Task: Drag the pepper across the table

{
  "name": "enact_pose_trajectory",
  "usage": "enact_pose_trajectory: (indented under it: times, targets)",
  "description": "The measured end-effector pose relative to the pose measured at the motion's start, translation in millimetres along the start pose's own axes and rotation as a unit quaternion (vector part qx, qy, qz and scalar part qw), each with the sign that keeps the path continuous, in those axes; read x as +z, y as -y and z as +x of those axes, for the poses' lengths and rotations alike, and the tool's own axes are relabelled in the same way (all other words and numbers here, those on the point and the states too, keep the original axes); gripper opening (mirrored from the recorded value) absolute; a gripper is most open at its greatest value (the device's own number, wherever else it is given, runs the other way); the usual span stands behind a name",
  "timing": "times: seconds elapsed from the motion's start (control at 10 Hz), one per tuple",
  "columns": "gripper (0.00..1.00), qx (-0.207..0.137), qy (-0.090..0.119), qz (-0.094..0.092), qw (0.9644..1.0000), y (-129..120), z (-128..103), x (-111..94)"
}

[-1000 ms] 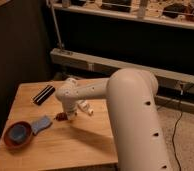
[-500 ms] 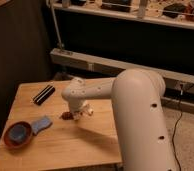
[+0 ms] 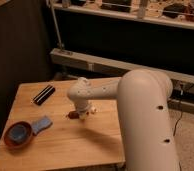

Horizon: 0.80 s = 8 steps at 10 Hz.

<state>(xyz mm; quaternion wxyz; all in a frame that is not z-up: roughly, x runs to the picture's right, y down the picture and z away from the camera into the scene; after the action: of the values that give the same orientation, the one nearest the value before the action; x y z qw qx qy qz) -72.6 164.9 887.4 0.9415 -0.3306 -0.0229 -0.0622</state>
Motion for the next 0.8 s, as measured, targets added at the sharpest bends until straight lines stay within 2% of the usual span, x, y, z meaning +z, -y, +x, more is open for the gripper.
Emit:
enact_pose_trajectory:
  times: [0.8]
  targets:
    - [0.16,0.052,-0.019,-0.006,0.9984,-16,53,-1]
